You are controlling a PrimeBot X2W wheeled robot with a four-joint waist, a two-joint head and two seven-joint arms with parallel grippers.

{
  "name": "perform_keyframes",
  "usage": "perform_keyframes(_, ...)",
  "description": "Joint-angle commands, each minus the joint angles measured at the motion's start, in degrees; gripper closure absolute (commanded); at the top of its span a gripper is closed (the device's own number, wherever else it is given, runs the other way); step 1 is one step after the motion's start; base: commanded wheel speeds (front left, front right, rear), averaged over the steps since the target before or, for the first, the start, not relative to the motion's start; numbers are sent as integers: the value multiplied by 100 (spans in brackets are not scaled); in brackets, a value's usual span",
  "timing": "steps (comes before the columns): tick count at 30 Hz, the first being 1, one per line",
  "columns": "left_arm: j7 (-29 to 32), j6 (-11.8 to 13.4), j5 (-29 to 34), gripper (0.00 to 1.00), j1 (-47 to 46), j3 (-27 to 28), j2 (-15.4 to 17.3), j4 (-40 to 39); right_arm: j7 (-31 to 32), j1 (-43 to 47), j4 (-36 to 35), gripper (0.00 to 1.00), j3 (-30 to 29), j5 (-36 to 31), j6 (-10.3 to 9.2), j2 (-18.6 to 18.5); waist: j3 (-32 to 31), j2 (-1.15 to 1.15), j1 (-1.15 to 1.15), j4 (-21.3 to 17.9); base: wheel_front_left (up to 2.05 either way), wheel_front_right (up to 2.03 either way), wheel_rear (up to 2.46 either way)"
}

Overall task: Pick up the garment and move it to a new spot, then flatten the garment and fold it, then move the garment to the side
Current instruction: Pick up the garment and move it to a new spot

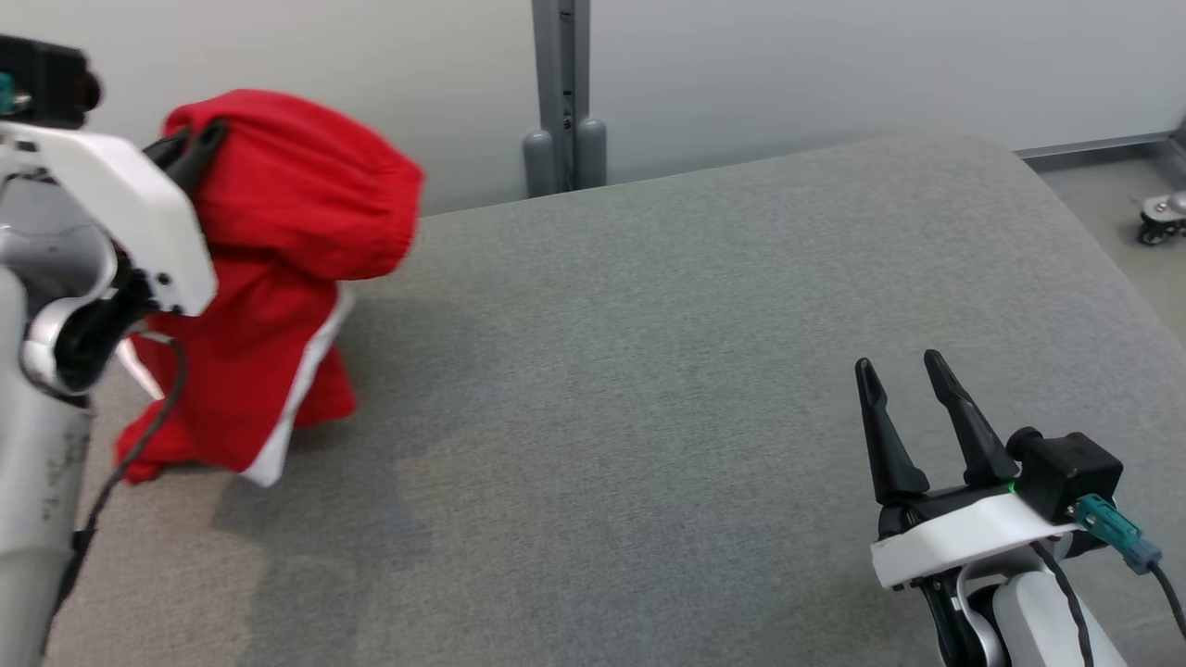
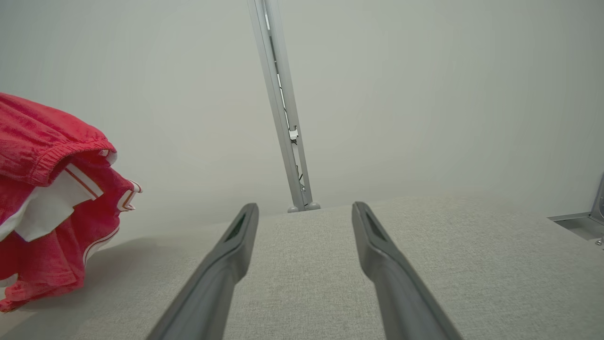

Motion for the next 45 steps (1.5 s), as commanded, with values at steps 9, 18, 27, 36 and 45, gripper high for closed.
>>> perform_keyframes(9, 157, 274, -357, 100, 248, -193, -685, -1790, -28, -32, -72, 0, -176, -6, 11, -3, 110, 0, 0, -411, 0, 0, 0)
perform_keyframes(18, -306, 578, -386, 100, 1232, -148, -894, -1857, -28, -88, -70, 0, -208, 44, 11, 4, 339, 0, 0, -469, 0, 0, 0)
perform_keyframes(27, -1517, 680, -428, 100, 2074, 52, -1296, -582, -28, -118, -32, 0, -139, 10, 11, 3, 406, 0, 0, -286, 0, 0, 0)
perform_keyframes(36, -2567, 396, -252, 0, 1917, -78, -1608, 813, -28, -67, 55, 0, 15, -6, 11, -42, 304, 0, 0, 51, 0, 0, 0)
perform_keyframes(45, -3542, 342, 91, 0, 1929, -144, -1486, 599, -28, -16, 3, 0, 10, -42, 11, -126, 188, 0, 0, 276, 0, 0, 0)
